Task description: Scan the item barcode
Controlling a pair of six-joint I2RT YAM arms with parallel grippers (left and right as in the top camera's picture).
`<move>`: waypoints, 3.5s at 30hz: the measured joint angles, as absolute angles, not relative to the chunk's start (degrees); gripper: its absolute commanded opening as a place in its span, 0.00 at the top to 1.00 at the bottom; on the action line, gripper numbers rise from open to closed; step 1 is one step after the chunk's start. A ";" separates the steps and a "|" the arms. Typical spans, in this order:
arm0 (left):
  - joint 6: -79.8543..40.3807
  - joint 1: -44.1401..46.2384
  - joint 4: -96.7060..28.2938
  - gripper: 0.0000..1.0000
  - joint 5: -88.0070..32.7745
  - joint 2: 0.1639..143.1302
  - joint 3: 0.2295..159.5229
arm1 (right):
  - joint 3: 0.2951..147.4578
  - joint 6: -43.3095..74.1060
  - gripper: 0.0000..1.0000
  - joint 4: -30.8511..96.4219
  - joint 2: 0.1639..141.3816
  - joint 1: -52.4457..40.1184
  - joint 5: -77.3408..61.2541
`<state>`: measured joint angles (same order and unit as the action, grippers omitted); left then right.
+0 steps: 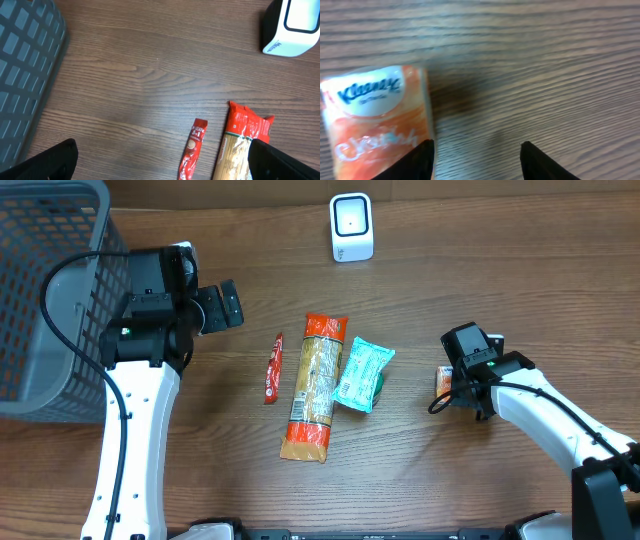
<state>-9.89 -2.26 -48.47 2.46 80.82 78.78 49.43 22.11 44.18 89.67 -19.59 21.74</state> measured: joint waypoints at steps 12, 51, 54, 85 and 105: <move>-9.89 -2.26 -48.49 0.00 2.46 80.82 78.78 | 49.50 22.04 0.43 43.72 89.67 -19.59 14.98; -9.89 -2.26 -48.47 0.00 2.46 80.82 78.78 | 54.50 22.24 0.47 43.48 89.69 -24.91 8.97; -9.89 -2.26 -48.49 0.00 2.46 80.82 78.78 | 54.50 22.26 0.47 43.48 89.69 -24.91 8.99; -9.89 -2.26 -48.47 0.00 2.46 80.82 78.78 | 54.50 22.31 0.45 40.60 89.71 -24.91 3.20; -9.87 -2.26 -48.47 0.00 2.46 80.82 78.81 | 54.50 23.97 0.58 40.49 93.69 -31.40 18.55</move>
<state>-9.87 -2.26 -48.47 2.46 80.82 78.81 54.50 23.97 40.49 93.69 -31.40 18.55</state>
